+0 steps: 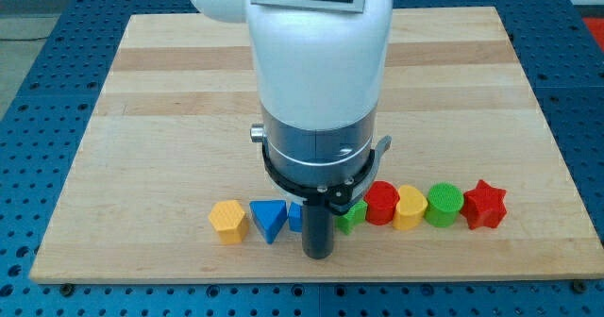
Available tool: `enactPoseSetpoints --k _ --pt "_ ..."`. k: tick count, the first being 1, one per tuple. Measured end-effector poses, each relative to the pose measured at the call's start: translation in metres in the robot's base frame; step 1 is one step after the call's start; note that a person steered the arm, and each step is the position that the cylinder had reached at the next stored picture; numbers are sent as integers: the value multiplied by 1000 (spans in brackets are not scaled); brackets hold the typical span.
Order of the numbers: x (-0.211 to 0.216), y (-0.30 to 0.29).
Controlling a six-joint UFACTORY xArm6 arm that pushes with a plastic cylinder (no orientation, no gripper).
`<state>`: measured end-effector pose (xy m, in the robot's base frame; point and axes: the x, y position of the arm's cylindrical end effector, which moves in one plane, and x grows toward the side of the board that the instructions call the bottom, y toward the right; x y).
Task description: Slightly move the blue blocks to the top side
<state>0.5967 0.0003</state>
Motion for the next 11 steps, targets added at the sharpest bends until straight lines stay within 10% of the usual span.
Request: enactPoseSetpoints --k 11 --pt "2 -47"
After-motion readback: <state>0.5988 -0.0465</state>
